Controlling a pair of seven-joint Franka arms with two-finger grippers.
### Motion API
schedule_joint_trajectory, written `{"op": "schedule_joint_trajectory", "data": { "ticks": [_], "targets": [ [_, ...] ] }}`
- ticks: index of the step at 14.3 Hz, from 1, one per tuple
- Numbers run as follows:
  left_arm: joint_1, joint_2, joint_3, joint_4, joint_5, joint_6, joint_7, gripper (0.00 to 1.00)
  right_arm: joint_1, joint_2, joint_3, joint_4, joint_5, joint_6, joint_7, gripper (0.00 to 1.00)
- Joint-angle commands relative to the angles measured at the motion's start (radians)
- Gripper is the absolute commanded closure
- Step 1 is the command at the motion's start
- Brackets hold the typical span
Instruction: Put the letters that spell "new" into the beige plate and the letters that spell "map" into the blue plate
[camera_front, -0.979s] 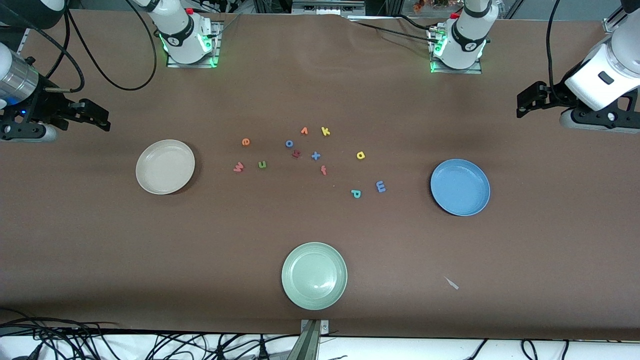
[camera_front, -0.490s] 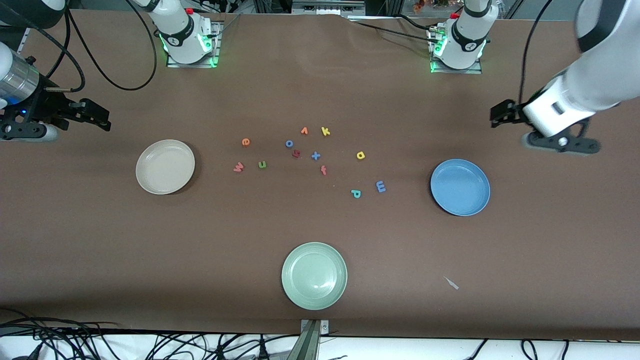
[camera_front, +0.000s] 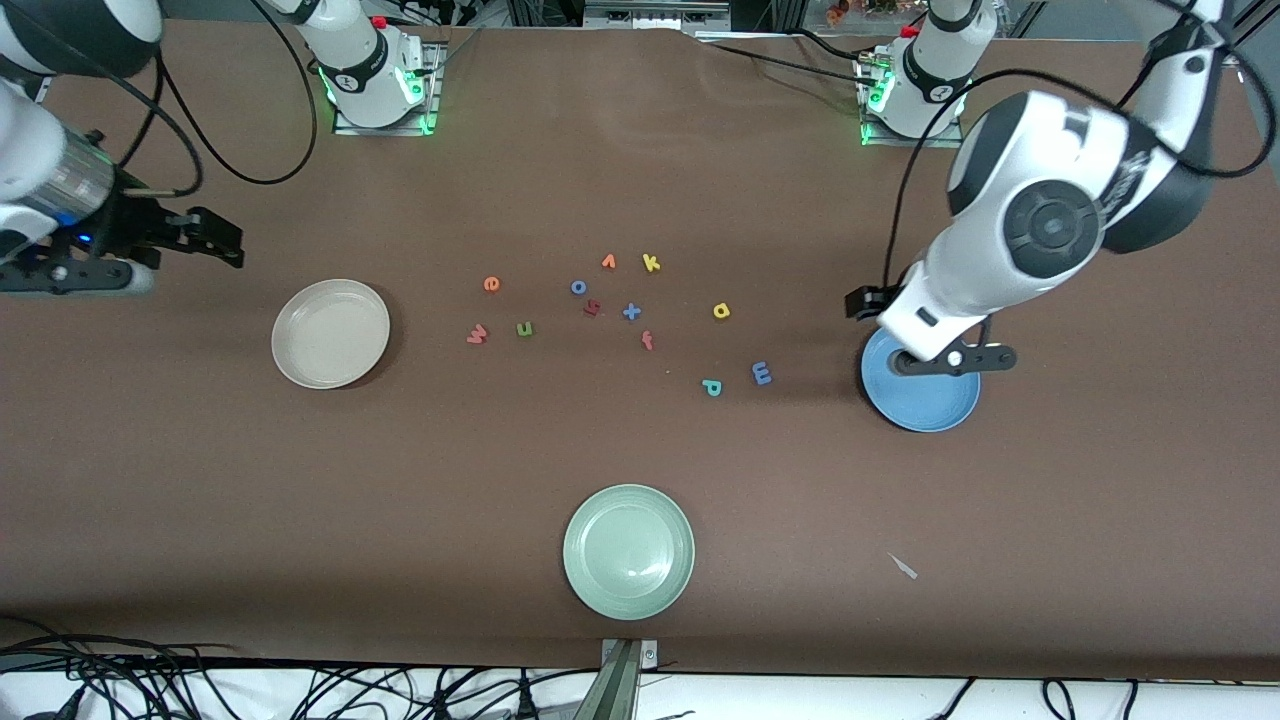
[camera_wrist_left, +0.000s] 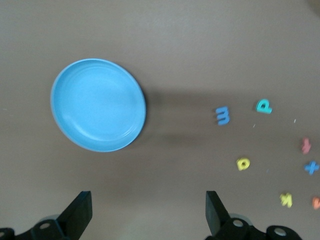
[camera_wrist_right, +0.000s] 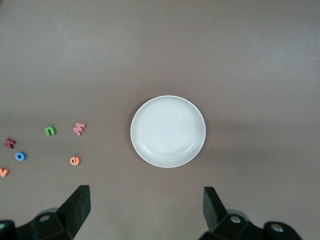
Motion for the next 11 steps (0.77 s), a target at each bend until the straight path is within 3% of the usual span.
{"op": "schedule_joint_trajectory", "data": {
  "ticks": [1,6,8,11],
  "targets": [
    [-0.035,0.084,0.005,0.04,-0.022,0.076,-0.092,0.0,0.039,0.067,0.004,0.032,-0.027,0.017,-0.003,0.0],
    [-0.179,0.279,0.008,0.04,-0.006,0.326,-0.357,0.0,0.071,0.244,0.005,0.061,0.021,0.093,0.023,0.0],
    [-0.184,0.299,0.008,0.038,-0.008,0.336,-0.373,0.0,0.074,0.276,0.005,0.012,0.092,0.199,0.153,0.0],
    [-0.179,0.348,0.008,0.035,-0.008,0.378,-0.373,0.0,0.13,0.299,0.004,-0.083,0.089,0.341,0.292,0.0]
  ]
}}
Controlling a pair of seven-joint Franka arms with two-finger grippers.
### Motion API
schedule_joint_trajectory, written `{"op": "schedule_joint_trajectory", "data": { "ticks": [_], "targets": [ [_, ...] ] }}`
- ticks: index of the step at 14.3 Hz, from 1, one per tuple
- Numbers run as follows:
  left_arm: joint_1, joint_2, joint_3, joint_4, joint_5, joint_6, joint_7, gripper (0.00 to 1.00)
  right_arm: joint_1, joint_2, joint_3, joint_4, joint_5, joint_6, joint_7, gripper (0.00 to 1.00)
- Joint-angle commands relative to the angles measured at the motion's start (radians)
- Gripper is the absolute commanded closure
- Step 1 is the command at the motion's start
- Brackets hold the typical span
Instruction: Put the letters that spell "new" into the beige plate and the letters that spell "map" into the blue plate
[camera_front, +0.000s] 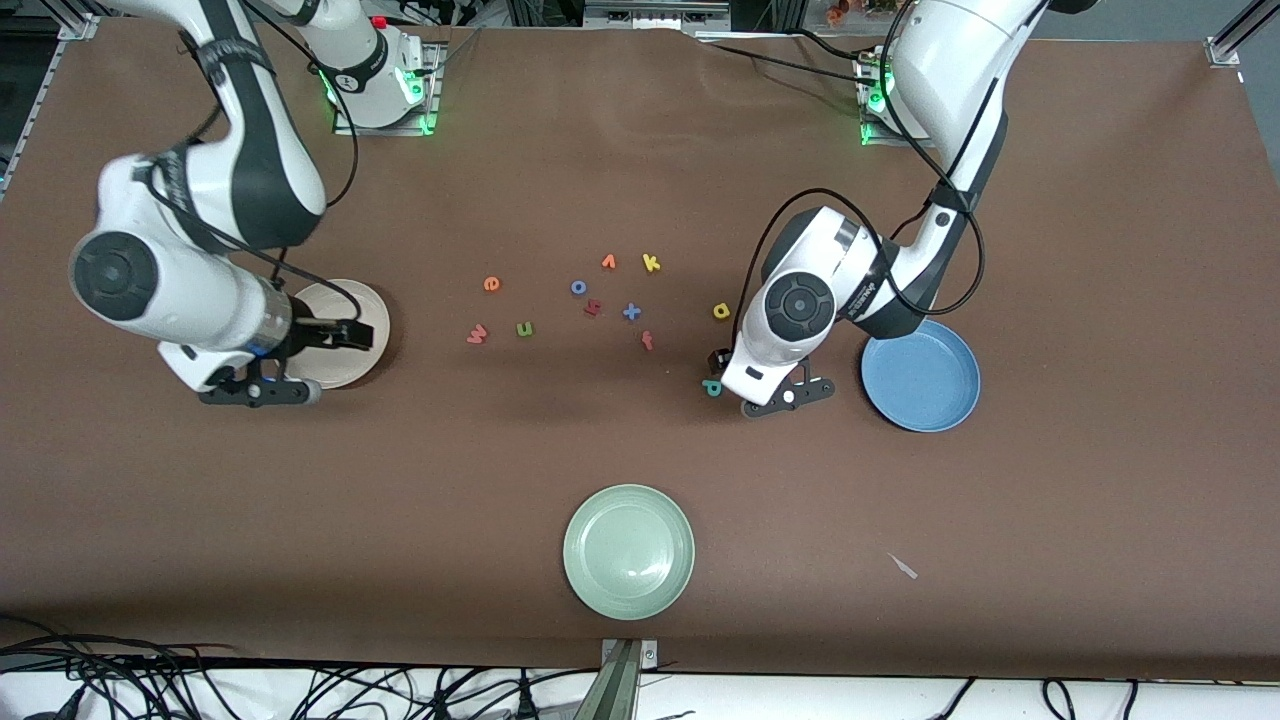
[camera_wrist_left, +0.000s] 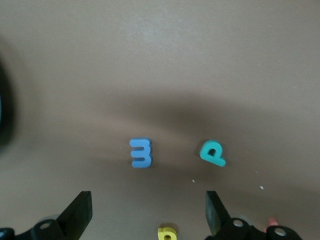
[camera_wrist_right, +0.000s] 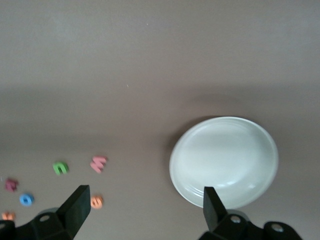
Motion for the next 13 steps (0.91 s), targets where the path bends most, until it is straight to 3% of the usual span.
{"op": "schedule_joint_trajectory", "data": {
  "ticks": [1,5,9,11,13],
  "targets": [
    [0.006,0.055,0.006,0.021,-0.009,0.058,-0.007,0.0,0.044,-0.004,-0.003,-0.119,0.011,0.156,0.134,0.0],
    [0.005,0.073,0.008,0.008,-0.006,0.072,-0.005,0.0,0.1,-0.008,-0.001,-0.322,0.008,0.422,0.306,0.0],
    [0.002,0.101,0.008,-0.014,-0.006,0.098,-0.005,0.02,0.175,0.041,-0.003,-0.396,0.01,0.55,0.453,0.0],
    [0.002,0.109,0.008,-0.028,-0.004,0.118,0.008,0.1,0.197,0.055,-0.003,-0.396,0.01,0.554,0.51,0.0],
    [0.005,0.11,0.008,-0.032,-0.004,0.121,0.008,0.24,0.206,0.088,-0.003,-0.392,0.01,0.58,0.549,0.0]
  ]
}}
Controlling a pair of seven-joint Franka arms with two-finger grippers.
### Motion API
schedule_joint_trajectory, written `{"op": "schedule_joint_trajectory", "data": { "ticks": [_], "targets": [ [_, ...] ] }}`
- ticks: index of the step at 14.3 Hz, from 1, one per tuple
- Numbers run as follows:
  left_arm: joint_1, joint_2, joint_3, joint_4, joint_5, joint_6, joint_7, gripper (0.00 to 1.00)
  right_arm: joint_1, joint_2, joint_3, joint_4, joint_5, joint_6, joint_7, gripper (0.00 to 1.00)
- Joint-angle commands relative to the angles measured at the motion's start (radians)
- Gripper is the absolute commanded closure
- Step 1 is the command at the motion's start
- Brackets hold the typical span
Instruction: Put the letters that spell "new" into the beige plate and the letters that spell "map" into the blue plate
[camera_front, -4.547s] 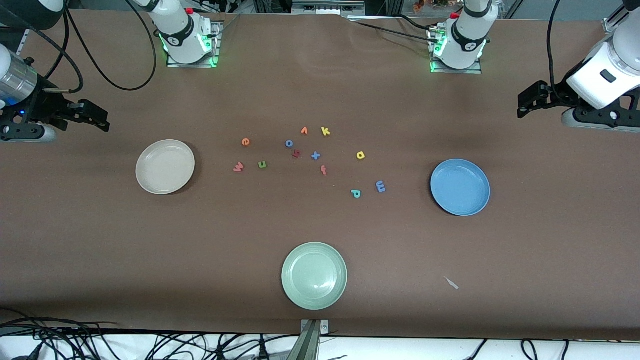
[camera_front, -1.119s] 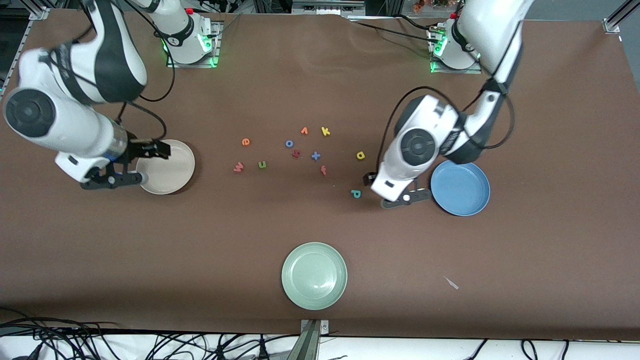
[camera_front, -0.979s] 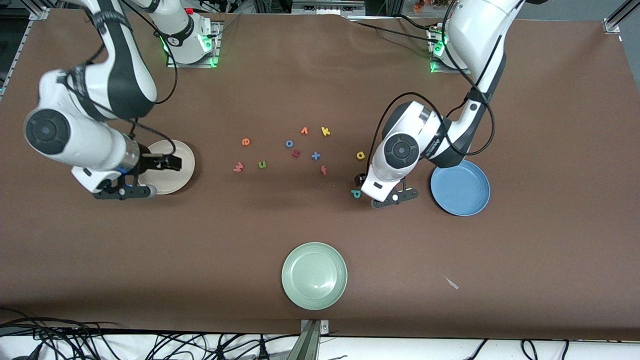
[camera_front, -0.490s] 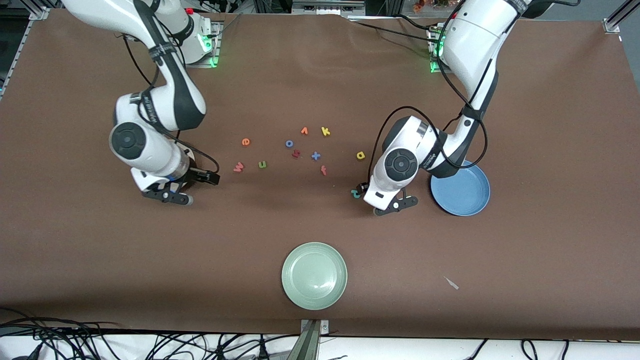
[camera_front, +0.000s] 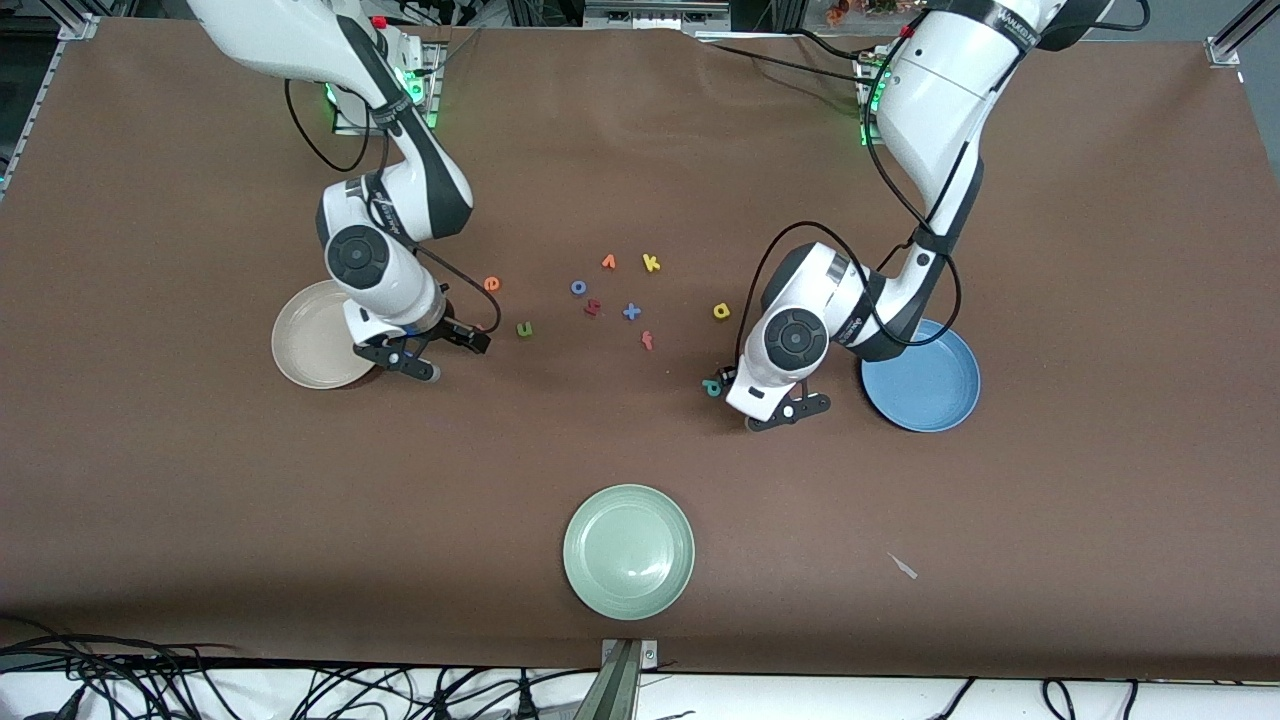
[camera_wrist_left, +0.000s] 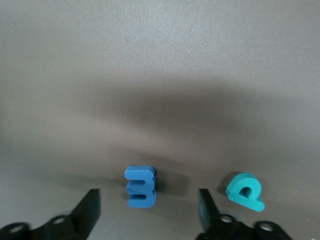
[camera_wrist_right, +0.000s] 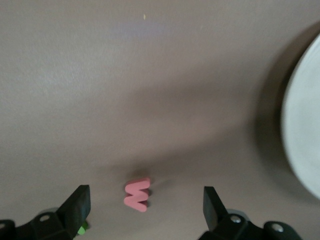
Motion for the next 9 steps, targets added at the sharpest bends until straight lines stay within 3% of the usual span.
{"op": "schedule_joint_trajectory", "data": {
  "ticks": [1,3,4,6,9],
  "targets": [
    [-0.002,0.001,0.003,-0.016,-0.004,0.036,0.008,0.33,0.019,0.037,-0.006,-0.004,0.009,0.059,0.066,0.0],
    [0.002,0.009,0.003,-0.039,-0.004,0.077,0.008,0.48,0.049,0.057,-0.006,-0.001,0.009,0.065,0.119,0.0],
    [0.005,0.007,0.003,-0.045,-0.004,0.081,0.011,0.63,0.052,0.062,-0.006,-0.001,0.009,0.065,0.125,0.0],
    [0.009,0.004,0.003,-0.044,-0.004,0.079,0.012,0.81,0.052,0.068,-0.006,-0.001,0.011,0.062,0.128,0.02],
    [0.012,-0.002,0.003,-0.039,-0.004,0.072,0.012,0.88,0.052,0.082,-0.006,-0.001,0.014,0.065,0.136,0.18]
  ]
}}
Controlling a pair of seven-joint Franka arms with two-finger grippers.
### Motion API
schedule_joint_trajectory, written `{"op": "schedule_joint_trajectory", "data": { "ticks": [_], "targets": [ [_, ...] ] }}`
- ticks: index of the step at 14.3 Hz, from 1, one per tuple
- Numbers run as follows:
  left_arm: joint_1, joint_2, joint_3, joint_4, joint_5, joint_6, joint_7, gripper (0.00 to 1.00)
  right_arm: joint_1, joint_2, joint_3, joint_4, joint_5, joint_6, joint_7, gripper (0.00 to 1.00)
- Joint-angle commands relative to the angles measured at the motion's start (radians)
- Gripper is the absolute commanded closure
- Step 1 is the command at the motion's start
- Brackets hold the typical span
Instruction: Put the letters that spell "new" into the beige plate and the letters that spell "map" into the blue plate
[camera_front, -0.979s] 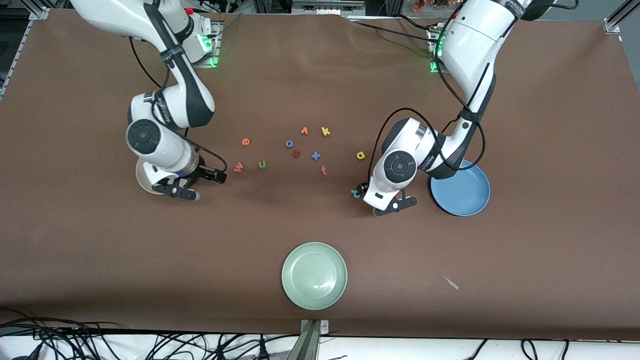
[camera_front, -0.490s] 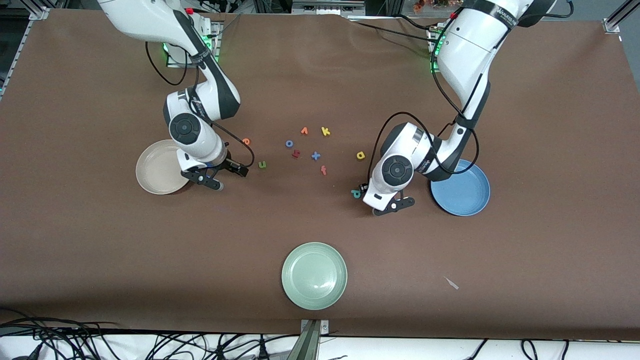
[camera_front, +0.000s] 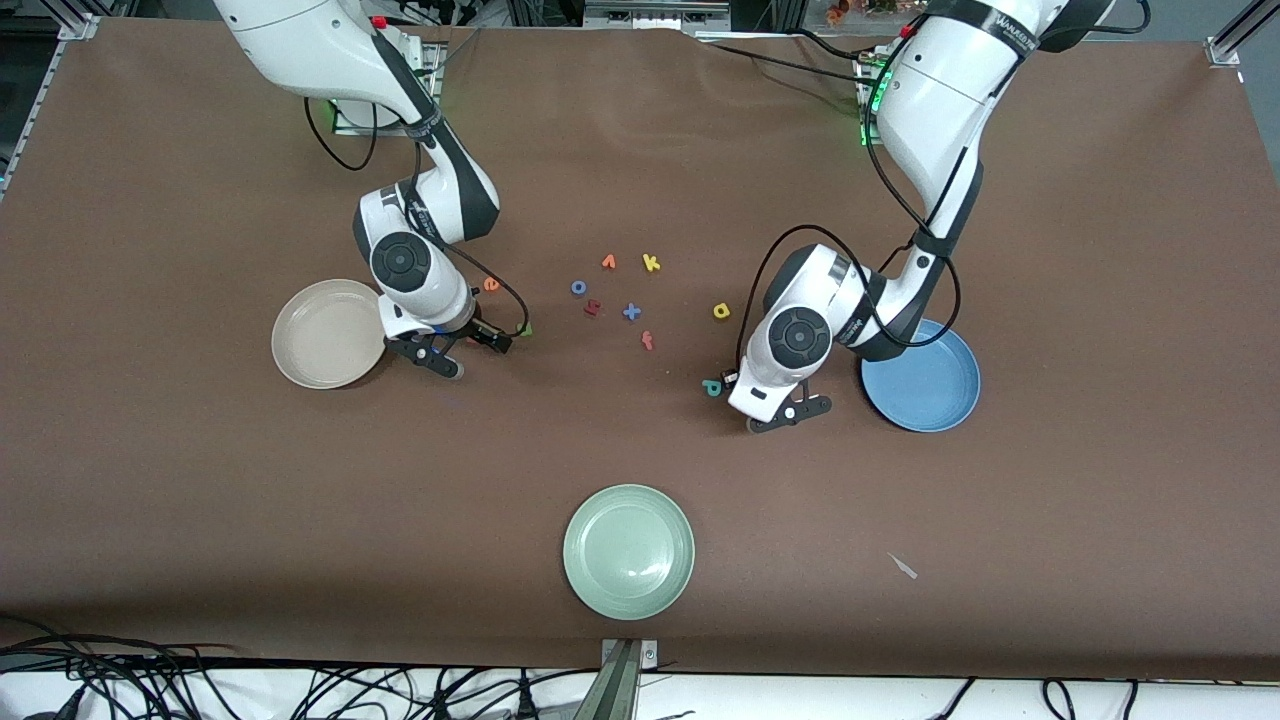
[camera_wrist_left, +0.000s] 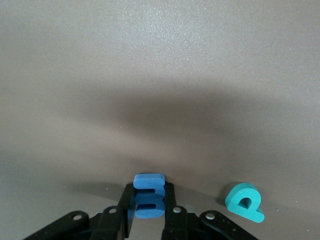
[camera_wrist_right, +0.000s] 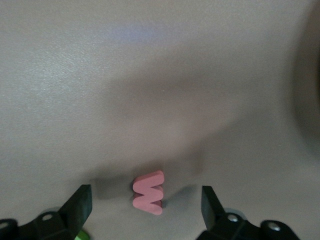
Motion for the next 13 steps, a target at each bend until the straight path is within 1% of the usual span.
{"op": "schedule_joint_trajectory", "data": {
  "ticks": [1,3,5,8,9,11,12,13],
  "targets": [
    [0.008,-0.004,0.005,-0.017,-0.004,0.016,0.012,0.9,0.006,0.009,-0.005,0.001,0.014,0.015,0.014,0.24],
    [0.011,-0.033,0.011,-0.003,-0.004,-0.022,0.008,0.91,0.005,0.009,-0.005,0.003,0.018,0.015,0.014,0.4],
    [0.038,-0.069,0.013,0.008,-0.004,-0.076,0.021,0.91,0.005,0.009,-0.005,0.003,0.023,0.016,0.014,0.61],
    [0.129,-0.121,0.011,0.008,-0.006,-0.146,0.191,0.9,0.005,0.009,-0.005,0.003,0.024,0.018,0.016,0.93],
    [0.153,-0.135,0.015,0.008,-0.004,-0.182,0.248,0.89,0.005,0.009,-0.005,0.004,0.024,0.018,0.014,1.0],
    [0.204,-0.158,0.031,0.008,0.022,-0.231,0.364,0.89,0.003,-0.006,-0.007,0.033,0.024,-0.013,0.0,1.0],
    [0.234,-0.161,0.031,0.003,0.023,-0.24,0.423,0.89,0.0,-0.027,-0.014,0.067,0.023,-0.095,-0.01,1.0],
    [0.258,-0.167,0.031,-0.004,0.026,-0.242,0.481,0.89,-0.005,-0.038,-0.031,0.116,0.023,-0.205,-0.038,1.0]
  ]
}}
